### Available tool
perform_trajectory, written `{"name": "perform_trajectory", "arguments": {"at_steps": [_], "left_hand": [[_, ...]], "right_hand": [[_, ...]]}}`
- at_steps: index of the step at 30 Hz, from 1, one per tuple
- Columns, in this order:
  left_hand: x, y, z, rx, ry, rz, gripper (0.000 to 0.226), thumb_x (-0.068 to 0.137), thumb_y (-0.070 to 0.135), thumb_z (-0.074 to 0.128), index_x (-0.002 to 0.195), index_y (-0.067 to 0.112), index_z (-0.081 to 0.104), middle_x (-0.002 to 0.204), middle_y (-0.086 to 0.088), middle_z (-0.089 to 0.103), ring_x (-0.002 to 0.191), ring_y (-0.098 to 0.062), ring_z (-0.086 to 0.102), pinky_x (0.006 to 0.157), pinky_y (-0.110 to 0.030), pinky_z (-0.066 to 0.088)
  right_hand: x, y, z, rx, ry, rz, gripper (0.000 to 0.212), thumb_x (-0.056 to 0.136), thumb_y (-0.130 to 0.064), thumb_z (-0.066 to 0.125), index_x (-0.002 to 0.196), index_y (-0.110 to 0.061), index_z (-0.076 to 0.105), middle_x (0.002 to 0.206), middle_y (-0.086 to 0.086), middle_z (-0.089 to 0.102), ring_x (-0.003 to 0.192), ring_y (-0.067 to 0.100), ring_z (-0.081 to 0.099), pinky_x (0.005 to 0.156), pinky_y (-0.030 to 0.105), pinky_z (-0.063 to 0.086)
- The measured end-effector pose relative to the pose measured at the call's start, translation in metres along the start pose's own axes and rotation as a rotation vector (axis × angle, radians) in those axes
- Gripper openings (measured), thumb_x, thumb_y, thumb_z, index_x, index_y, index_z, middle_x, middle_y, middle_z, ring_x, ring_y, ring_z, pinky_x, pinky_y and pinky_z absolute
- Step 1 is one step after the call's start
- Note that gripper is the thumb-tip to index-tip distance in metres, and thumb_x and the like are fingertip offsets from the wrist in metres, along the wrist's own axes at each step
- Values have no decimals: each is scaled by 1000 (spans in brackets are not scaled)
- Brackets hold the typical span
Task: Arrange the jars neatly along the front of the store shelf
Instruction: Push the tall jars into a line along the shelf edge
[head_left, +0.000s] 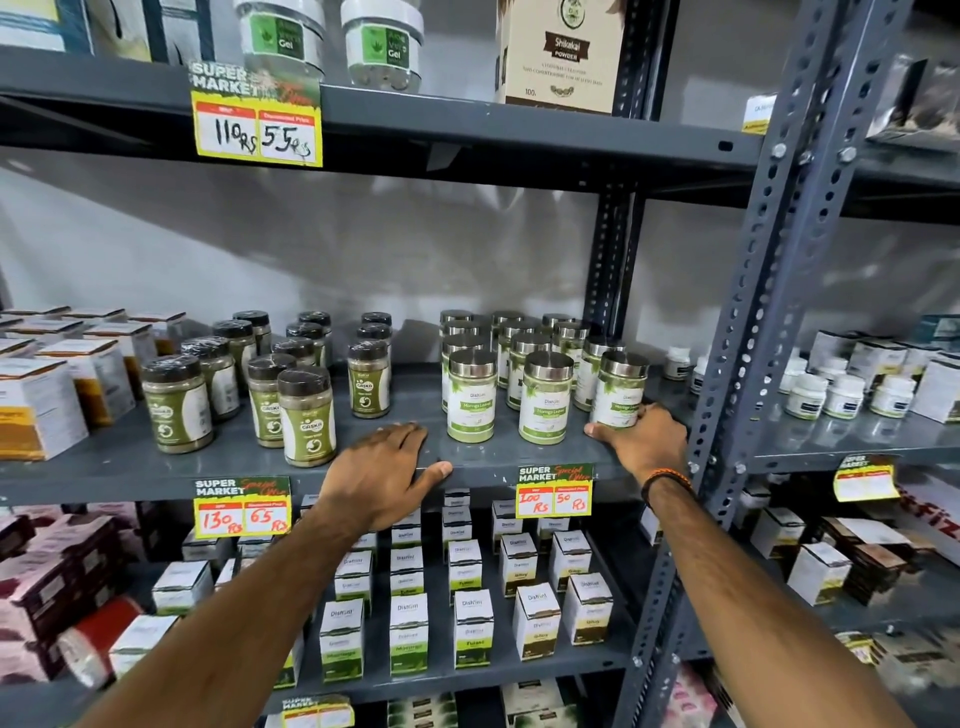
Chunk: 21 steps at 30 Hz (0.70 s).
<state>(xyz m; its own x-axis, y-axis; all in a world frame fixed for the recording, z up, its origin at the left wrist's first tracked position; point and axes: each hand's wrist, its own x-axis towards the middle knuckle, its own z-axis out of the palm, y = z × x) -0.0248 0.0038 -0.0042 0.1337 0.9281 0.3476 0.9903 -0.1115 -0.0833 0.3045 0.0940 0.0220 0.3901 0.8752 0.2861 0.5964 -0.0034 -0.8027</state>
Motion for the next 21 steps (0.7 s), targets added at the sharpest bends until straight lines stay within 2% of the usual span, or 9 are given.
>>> {"name": "perform_trajectory", "arguments": {"at_steps": [5,15,18,21], "left_hand": [[0,1,1,-16,4,-9,89,95,78,12,156,17,33,163,-6,40,146,-24,41,115,-43,39],[-1,3,1,-25,12,-23,88,96,77,13,156,16,35,162,-8,41,146,-26,42,116,-44,40],[-5,9,-2,-30,9,-35,86,97,74,15,156,14,32,163,-10,39,147,-28,40,117,-47,39],[-11,13,-7,-41,-2,5,85,98,71,19,159,13,25,166,-12,33,151,-30,31,122,-47,29]], "right_hand": [[1,7,3,16,6,-8,66,54,-55,96,103,-16,75,103,6,79,93,25,73,78,38,61],[1,8,3,13,30,-39,67,55,-50,98,107,-13,74,105,8,79,94,25,74,78,36,60],[-7,6,-1,61,67,-46,75,59,-43,98,118,-8,68,113,10,77,99,27,73,80,35,58],[-21,3,-8,137,95,-112,81,69,-34,95,134,-4,60,126,14,72,112,29,70,92,36,55]]}}
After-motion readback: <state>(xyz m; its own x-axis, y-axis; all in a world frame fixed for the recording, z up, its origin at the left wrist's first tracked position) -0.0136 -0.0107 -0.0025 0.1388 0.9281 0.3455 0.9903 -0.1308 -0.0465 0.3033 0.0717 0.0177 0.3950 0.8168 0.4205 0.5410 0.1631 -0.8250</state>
